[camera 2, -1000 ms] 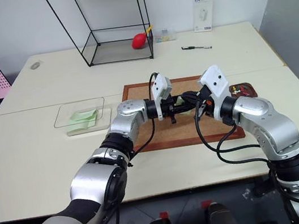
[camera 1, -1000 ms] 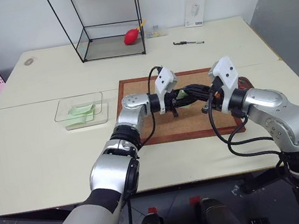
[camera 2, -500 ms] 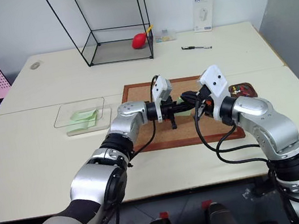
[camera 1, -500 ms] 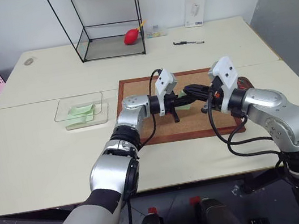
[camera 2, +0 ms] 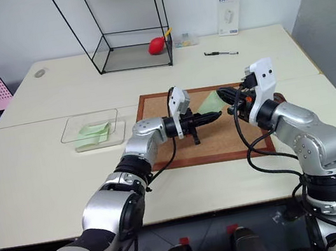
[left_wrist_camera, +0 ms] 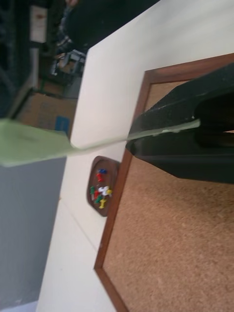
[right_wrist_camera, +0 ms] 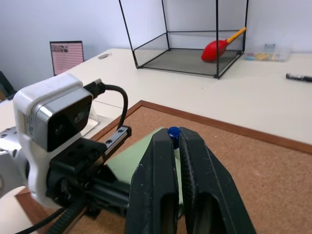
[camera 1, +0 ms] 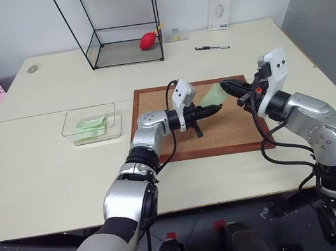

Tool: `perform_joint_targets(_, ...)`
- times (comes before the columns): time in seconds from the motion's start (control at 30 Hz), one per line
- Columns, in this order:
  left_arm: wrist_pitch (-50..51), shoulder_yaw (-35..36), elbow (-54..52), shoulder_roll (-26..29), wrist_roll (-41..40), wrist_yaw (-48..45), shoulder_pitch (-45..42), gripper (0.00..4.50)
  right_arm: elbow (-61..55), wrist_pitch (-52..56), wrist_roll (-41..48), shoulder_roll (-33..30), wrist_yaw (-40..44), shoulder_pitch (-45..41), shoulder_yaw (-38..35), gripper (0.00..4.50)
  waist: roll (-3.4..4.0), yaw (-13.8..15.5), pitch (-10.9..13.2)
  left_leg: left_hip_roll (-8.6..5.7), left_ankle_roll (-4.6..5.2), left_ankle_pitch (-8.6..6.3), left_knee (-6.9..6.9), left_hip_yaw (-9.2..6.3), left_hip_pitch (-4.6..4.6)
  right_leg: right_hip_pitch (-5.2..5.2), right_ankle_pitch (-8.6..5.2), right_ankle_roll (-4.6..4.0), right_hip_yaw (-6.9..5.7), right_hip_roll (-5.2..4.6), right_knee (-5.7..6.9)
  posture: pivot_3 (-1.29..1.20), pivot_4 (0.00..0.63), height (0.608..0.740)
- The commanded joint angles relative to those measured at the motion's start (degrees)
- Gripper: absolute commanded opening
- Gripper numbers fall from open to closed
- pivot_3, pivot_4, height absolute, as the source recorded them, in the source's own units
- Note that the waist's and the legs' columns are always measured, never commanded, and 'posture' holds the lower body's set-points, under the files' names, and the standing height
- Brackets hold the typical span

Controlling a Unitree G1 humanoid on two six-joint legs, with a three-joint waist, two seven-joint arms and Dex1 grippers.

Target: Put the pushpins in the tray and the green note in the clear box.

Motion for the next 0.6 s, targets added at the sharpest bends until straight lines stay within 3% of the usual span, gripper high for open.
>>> perform_joint_targets(0.03,-0.3,1.6,-2.6,-0.3,-2.1,1.3,-0.1,0.01,-3.0,-0.8,-0.4,-1.7,-0.8,0.9,-0.7,0.0,0.0,0.0,0.0,0.0,0.0,0.0,0.0,0.0,0.0,0.0,0.0,0.0,0.0,0.0,0.0,0.0,0.15,0.74)
perform_joint_targets(0.6,2.4,1.6,-12.3,0.8,-4.0,3.3,7.0,0.01,-0.9,-6.0,-9.0,-4.3,-2.7,3.0,1.3,0.0,0.0,0.0,0.0,0.0,0.0,0.0,0.0,0.01,0.01,0.0,0.0,0.0,0.02,0.0,-0.01,0.0,0.15,0.74)
